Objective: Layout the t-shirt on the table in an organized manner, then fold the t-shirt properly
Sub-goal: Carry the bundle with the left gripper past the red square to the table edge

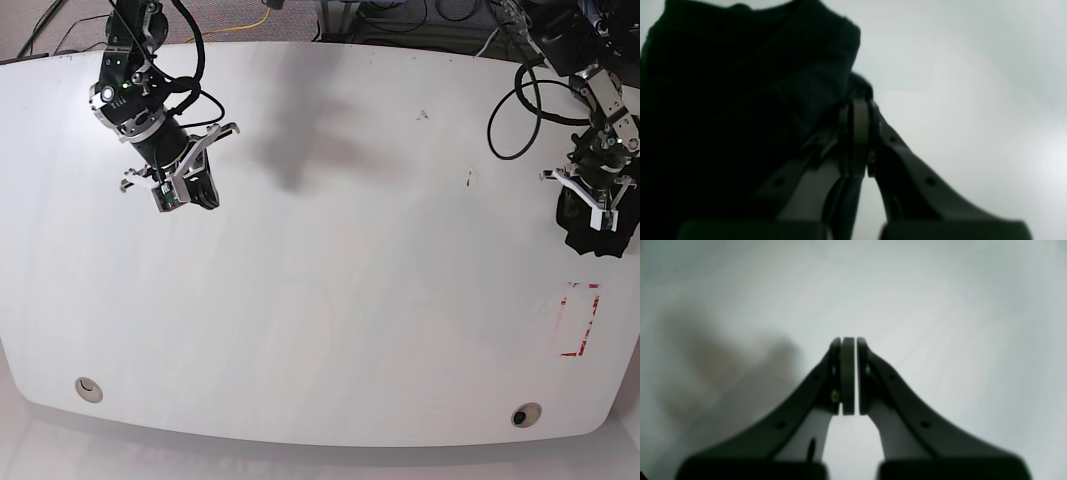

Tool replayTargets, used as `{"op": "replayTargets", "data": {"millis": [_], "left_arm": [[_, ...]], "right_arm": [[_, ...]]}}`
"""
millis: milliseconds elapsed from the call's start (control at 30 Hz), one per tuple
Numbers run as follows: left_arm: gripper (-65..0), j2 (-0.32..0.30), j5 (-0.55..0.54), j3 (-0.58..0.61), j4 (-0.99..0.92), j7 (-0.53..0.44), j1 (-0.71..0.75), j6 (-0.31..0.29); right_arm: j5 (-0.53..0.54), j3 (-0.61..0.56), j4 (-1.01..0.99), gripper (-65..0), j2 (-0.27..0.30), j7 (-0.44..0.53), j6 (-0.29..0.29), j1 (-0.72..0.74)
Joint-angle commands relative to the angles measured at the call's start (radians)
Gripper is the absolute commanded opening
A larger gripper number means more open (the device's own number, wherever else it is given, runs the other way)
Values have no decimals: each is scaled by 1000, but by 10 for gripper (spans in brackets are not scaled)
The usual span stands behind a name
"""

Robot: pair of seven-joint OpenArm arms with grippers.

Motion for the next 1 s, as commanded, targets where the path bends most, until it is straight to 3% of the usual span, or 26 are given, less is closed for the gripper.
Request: {"op": "replayTargets", "data": {"millis": [0,667,967], "left_arm": [[-650,-24,-14,-12,21,-20,4,3],[-650,-97,-16,-138,14,-22,76,3],[-650,-97,-16,-175,28,-22,74,3]], "right_arm": [[10,0,23,-642,8,29,1,6],[10,1,23,-642,8,29,1,6],[10,0,23,-642,8,29,1,6]]}}
